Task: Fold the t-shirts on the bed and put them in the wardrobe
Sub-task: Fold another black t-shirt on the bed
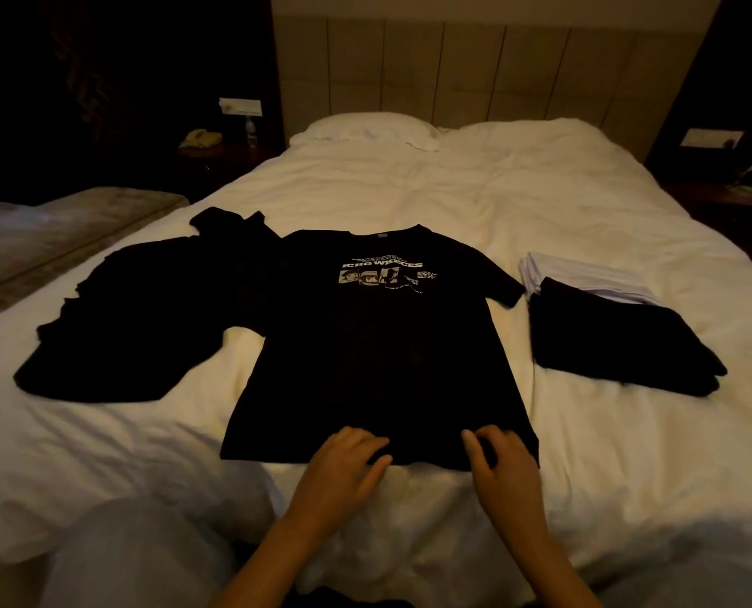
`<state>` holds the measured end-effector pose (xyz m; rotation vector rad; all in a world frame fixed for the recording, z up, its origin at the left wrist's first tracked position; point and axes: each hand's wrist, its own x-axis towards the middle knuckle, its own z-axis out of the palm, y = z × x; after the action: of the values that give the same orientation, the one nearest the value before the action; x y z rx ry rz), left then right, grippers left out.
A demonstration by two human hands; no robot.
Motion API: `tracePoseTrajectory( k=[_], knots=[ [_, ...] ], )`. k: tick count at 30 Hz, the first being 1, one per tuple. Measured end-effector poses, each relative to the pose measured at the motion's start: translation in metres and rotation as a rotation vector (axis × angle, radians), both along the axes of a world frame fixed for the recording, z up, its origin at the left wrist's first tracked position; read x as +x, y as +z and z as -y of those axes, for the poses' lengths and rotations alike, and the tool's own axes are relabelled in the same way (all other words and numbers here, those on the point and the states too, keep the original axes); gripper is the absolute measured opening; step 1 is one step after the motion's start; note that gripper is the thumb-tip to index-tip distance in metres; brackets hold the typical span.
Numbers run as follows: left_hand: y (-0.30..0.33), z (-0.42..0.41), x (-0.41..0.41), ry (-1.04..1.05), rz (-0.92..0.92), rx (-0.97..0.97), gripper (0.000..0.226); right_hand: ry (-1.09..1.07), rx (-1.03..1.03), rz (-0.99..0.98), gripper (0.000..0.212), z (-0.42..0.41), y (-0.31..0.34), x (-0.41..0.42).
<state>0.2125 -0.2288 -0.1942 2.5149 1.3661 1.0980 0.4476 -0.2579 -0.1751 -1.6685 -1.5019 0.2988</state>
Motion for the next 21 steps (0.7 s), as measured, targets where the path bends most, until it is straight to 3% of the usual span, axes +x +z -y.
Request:
tracePoseTrajectory(
  k=[2,4,6,11,13,16,18,21],
  knots=[
    [0.0,0.004,0.007,-0.11,-0.056,-0.045,0.052,0.028,-0.071,0.042,0.066,-0.005,-0.002,-0.01],
    [-0.001,0.007,0.016,-0.208,-0.088,-0.132,0.054,0.047,-0.143,0.029,0.074,-0.014,0.002,-0.02],
    [-0.001,0.009,0.025,-0.241,-0.119,-0.148,0.055,0.033,-0.208,0.024,0.069,-0.025,0.011,-0.029],
    [-0.002,0.01,0.038,-0.119,-0.053,-0.078,0.043,-0.066,-0.121,-0.378,0.051,-0.032,0.033,-0.038],
    [0.002,0.01,0.043,-0.028,-0.075,-0.142,0.056,-0.058,-0.068,-0.494,0.053,-0.027,0.033,-0.038],
    [0.01,0.006,0.04,0.207,0.05,-0.521,0.104,-0.068,-0.036,-0.584,0.055,-0.024,0.029,-0.034],
    [0.026,0.005,0.03,0.382,0.294,-0.654,0.085,-0.081,-0.035,-0.576,0.06,-0.024,0.028,-0.029],
    [0.049,-0.002,0.016,0.472,1.007,-0.706,0.032,-0.109,-0.042,-0.532,0.066,-0.022,0.026,-0.023]
  ],
)
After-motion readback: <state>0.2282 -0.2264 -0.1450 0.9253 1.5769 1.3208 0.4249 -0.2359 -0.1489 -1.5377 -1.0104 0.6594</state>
